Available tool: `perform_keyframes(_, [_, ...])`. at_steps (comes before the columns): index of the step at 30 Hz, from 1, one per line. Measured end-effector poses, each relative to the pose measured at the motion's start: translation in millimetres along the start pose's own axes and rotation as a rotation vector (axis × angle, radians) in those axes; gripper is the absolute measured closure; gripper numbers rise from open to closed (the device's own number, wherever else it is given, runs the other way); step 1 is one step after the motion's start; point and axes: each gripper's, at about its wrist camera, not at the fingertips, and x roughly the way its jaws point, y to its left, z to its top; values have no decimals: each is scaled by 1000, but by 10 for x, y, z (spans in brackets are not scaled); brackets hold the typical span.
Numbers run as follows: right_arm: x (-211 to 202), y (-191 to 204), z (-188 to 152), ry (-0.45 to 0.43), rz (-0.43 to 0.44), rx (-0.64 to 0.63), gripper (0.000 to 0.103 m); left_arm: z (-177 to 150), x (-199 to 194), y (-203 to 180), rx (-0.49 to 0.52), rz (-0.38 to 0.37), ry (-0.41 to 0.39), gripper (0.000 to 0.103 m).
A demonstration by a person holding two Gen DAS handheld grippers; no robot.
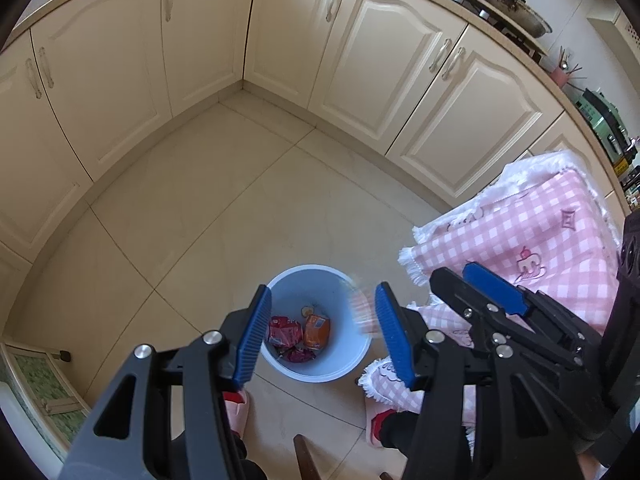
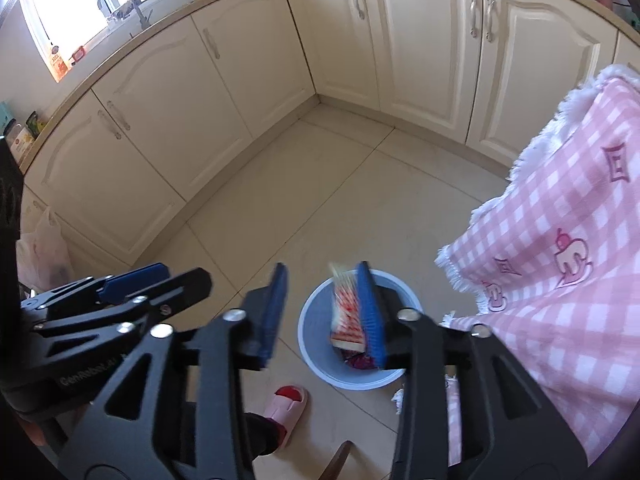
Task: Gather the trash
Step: 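Open both tools over the blue bin to drop the peel and packet, then return to the table and grasp the black snack packet with the left tool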
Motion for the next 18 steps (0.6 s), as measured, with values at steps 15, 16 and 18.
perform_keyframes(15, [-1114, 39, 11, -191, -27, -30, 61, -58, -878, -353, 68, -42, -137, 50])
perform_keyframes(16, [-1203, 34, 13, -207, -32, -31, 61, -65, -947, -419, 79, -48, -148, 49])
perform_keyframes(18, [-1475, -46, -10, -252, -47, -21, 60, -87, -1113, -590, 112, -64, -180, 46])
